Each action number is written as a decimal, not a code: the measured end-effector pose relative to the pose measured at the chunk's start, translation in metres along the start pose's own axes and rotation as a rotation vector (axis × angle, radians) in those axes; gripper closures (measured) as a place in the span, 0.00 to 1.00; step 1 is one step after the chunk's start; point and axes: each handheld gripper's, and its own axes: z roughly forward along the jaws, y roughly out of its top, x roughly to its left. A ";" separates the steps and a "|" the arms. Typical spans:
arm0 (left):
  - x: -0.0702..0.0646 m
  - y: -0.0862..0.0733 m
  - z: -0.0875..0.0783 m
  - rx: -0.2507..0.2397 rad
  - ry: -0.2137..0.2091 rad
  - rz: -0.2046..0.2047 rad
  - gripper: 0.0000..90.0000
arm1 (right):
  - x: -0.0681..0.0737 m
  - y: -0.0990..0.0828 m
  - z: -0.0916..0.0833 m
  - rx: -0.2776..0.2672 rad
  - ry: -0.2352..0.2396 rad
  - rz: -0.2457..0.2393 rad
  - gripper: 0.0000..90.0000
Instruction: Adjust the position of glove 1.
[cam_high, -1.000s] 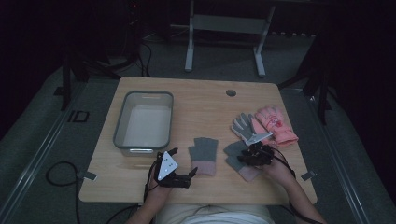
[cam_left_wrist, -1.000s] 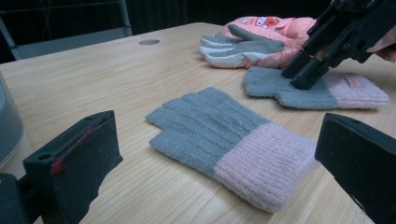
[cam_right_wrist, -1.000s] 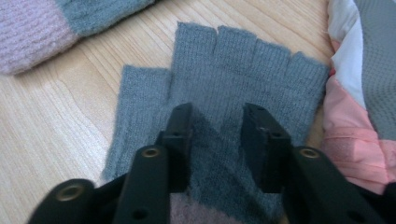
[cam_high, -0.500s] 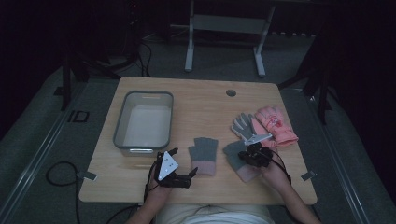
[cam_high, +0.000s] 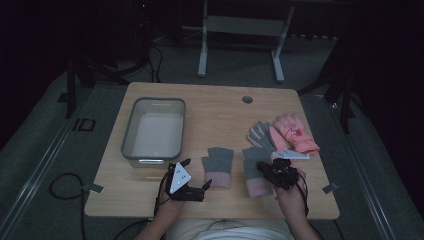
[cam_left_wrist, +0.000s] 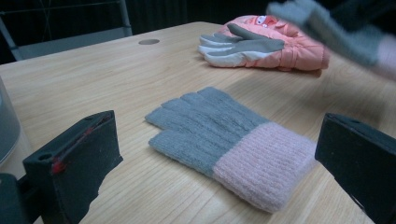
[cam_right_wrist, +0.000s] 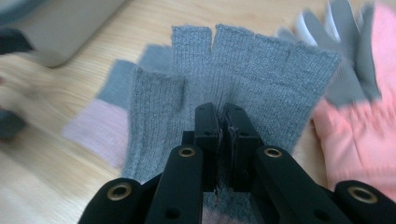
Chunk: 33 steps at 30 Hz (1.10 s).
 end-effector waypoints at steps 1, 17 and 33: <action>0.000 0.000 0.000 0.000 0.000 0.004 0.00 | -0.002 -0.004 0.002 0.012 0.006 0.027 0.95; -0.001 0.000 0.000 0.002 0.004 0.013 0.00 | -0.002 -0.044 0.047 0.075 -0.057 0.108 0.89; -0.001 0.000 0.000 -0.005 0.005 0.008 0.00 | -0.011 -0.020 0.030 0.052 0.061 -0.121 0.74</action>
